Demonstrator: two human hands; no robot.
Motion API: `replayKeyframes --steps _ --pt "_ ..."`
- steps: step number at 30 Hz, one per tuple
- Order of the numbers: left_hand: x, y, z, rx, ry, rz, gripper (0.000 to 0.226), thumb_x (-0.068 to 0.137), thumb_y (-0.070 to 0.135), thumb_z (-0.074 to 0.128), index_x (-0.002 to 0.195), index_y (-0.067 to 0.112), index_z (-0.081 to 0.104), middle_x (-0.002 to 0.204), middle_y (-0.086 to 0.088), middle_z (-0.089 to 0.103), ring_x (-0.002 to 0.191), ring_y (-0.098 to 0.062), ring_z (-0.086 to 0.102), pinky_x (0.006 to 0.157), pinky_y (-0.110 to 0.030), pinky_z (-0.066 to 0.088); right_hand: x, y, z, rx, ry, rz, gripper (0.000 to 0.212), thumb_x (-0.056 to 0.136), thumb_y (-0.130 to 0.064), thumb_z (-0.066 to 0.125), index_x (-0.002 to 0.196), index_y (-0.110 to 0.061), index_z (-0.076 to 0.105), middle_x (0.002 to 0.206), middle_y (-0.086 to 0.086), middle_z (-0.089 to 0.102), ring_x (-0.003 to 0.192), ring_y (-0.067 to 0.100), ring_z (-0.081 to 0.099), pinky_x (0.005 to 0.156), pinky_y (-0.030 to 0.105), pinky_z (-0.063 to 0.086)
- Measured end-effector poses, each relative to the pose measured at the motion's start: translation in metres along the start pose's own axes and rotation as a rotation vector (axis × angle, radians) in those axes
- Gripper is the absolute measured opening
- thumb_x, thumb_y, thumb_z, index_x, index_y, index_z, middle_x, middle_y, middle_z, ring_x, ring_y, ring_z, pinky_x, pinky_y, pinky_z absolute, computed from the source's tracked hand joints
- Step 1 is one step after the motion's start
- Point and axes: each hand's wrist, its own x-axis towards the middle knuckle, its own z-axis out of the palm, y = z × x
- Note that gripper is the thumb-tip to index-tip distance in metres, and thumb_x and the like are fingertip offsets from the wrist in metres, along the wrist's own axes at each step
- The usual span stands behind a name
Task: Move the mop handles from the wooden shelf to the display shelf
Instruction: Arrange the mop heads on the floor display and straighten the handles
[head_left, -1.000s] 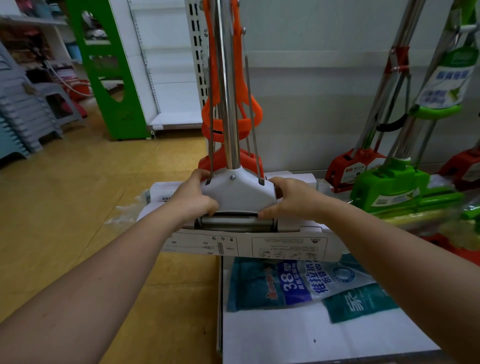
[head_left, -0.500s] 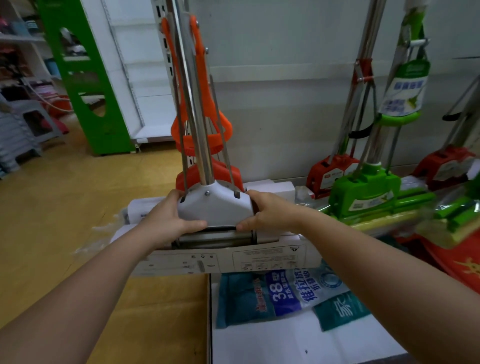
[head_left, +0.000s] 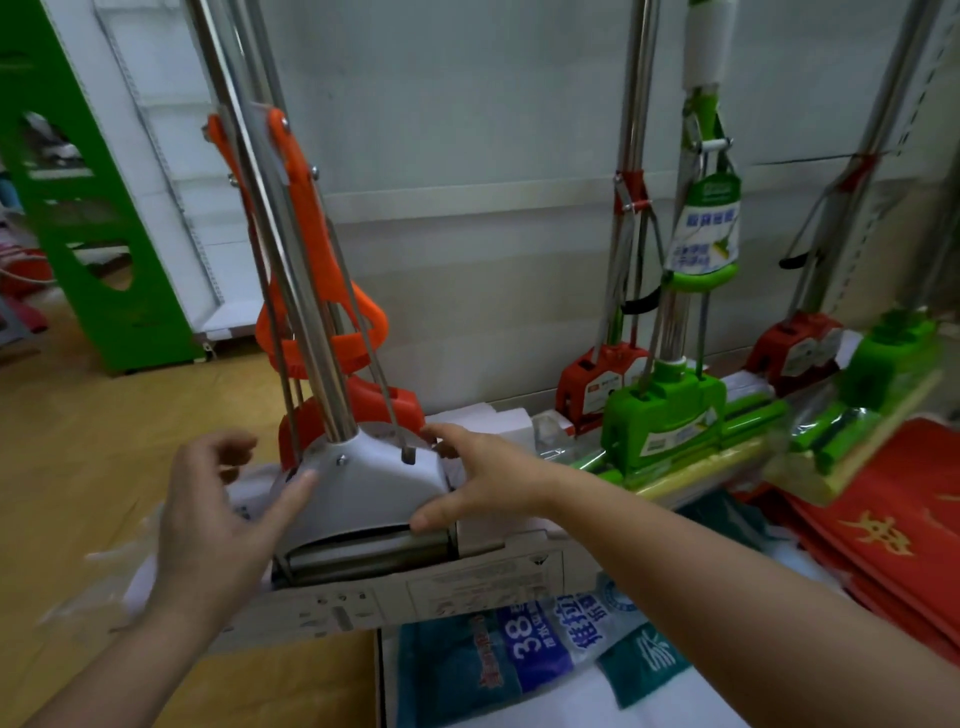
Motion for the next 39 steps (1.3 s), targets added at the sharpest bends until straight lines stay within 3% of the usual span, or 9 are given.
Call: replayKeyframes --steps 4,7,10,13,17,20,28,33,39 --pt "-0.021 -0.001 0.0 0.048 0.045 0.563 0.019 0.083 0.053 0.049 0.095 0.041 0.04 0.088 0.014 0.037 0.096 0.01 0.042 0.084 -0.002 0.029 -0.004 0.012 -0.002 0.133 0.027 -0.003 0.085 0.074 -0.037 0.074 0.143 -0.031 0.025 0.143 -0.003 0.04 0.126 0.012 0.039 0.1 0.027 0.034" --pt "-0.037 0.006 0.017 0.057 -0.166 0.852 0.025 0.086 0.045 0.052 0.088 0.02 0.047 0.093 0.006 0.046 0.087 -0.004 0.047 0.082 -0.013 0.037 -0.007 0.021 -0.004 0.232 0.037 0.015 0.073 0.078 -0.045 0.067 0.14 -0.034 0.03 0.139 -0.006 0.042 0.124 0.006 0.039 0.1 0.025 0.034" --pt "-0.04 0.023 0.034 0.071 -0.38 0.962 0.031 0.072 0.036 0.066 0.092 0.02 0.049 0.099 0.005 0.047 0.09 -0.008 0.05 0.084 -0.014 0.04 -0.011 0.017 -0.01 0.309 0.096 0.053 0.063 0.08 -0.059 0.053 0.136 -0.035 0.036 0.128 -0.013 0.046 0.119 0.005 0.042 0.093 0.018 0.039" --pt "-0.032 0.045 0.043 0.075 -0.573 0.843 0.033 0.073 0.042 0.065 0.098 0.025 0.05 0.111 0.008 0.046 0.103 -0.005 0.049 0.091 -0.011 0.034 -0.015 0.002 -0.023 0.311 0.228 0.122 0.045 0.091 -0.047 0.043 0.133 -0.028 0.042 0.126 -0.01 0.048 0.111 0.005 0.046 0.083 0.014 0.037" --pt "-0.015 0.092 0.041 0.052 -0.723 0.373 0.038 0.085 0.045 0.054 0.12 0.033 0.044 0.126 0.027 0.023 0.127 0.004 0.026 0.093 -0.01 0.023 -0.03 -0.014 -0.041 0.108 0.259 0.354 0.047 0.095 -0.039 0.044 0.137 -0.017 0.041 0.137 0.005 0.051 0.122 0.017 0.05 0.095 0.021 0.036" --pt "0.002 0.12 0.031 0.158 -0.847 0.086 0.054 0.088 0.045 0.051 0.136 0.033 0.03 0.148 0.012 0.015 0.139 -0.005 0.015 0.103 -0.017 0.021 -0.057 -0.031 -0.064 0.053 0.169 0.513 0.056 0.092 -0.036 0.052 0.142 -0.018 0.033 0.14 0.005 0.048 0.125 0.02 0.048 0.097 0.024 0.038" --pt "0.041 0.224 -0.023 -0.068 -0.76 -0.513 0.05 0.093 0.045 0.042 0.137 0.024 0.035 0.147 -0.005 0.035 0.134 -0.024 0.035 0.111 -0.04 0.03 -0.143 -0.105 -0.173 0.1 0.223 0.641 0.061 0.085 -0.029 0.062 0.138 -0.012 0.037 0.132 0.009 0.053 0.105 0.018 0.055 0.082 0.026 0.044" --pt "0.049 0.3 -0.053 -0.113 -0.763 -0.58 0.046 0.095 0.038 0.043 0.139 0.024 0.036 0.145 -0.009 0.039 0.132 -0.027 0.037 0.107 -0.039 0.033 -0.217 -0.131 -0.229 0.153 0.274 0.743 0.083 0.077 -0.034 0.072 0.144 -0.016 0.028 0.129 0.008 0.053 0.105 0.018 0.056 0.085 0.029 0.049" --pt "0.044 0.375 -0.051 -0.155 -0.801 -0.508 0.048 0.097 0.031 0.043 0.142 0.021 0.031 0.147 -0.011 0.036 0.132 -0.027 0.039 0.101 -0.036 0.034 -0.262 -0.145 -0.271 0.127 0.371 0.748 0.081 0.078 -0.029 0.071 0.144 -0.016 0.028 0.132 0.01 0.052 0.111 0.024 0.054 0.083 0.03 0.045"
